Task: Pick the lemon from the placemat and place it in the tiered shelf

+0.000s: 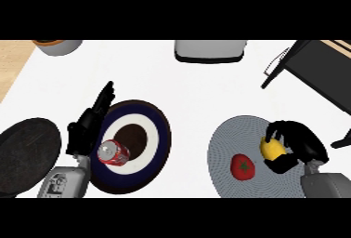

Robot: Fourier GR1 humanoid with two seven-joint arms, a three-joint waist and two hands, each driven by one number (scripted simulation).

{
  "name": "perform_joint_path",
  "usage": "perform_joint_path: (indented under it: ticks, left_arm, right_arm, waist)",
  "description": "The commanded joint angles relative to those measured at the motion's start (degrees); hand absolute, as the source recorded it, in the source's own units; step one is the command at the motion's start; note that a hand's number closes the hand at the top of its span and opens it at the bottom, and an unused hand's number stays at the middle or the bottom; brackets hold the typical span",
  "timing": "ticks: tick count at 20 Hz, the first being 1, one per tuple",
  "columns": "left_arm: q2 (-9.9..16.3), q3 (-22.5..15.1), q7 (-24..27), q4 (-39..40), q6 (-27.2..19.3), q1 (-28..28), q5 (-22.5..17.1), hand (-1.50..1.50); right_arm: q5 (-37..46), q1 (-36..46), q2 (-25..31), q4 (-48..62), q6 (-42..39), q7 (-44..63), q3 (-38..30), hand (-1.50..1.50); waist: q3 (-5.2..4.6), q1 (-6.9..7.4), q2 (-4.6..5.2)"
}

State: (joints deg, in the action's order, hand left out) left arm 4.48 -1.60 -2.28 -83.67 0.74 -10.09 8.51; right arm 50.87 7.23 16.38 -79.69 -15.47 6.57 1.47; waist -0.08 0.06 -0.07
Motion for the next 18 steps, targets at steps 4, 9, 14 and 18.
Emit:
perform_joint_path:
  ticks: [4, 9, 14, 18]
  left_arm:
    - [0.18, -0.49, 0.66, 0.65, 1.07, -0.64, -0.14, 0.0]
    - [-0.56, -2.15, 1.32, 1.09, 2.29, -0.64, -0.13, 0.0]
    - [-1.16, -2.78, -0.27, 0.7, 1.58, -2.21, 0.69, 0.0]
    - [-2.72, -3.29, 0.44, 1.44, -0.04, -1.59, 1.41, 0.0]
  right_arm:
    - [5.66, 10.88, -15.89, 4.87, 13.32, 31.91, -7.96, 1.5]
    - [10.61, 22.85, -16.23, 8.13, 25.73, 50.63, -7.69, 1.5]
    - [16.0, 34.44, -16.33, 11.38, 41.68, 59.26, -5.6, 1.5]
    - [24.2, 41.89, -16.36, 16.67, 45.89, 66.75, -1.61, 1.5]
  waist:
    - [-0.08, 2.38, 0.74]
    - [-0.03, 5.07, 1.0]
    - [0.04, 5.37, 0.89]
    - [-0.03, 4.16, 0.59]
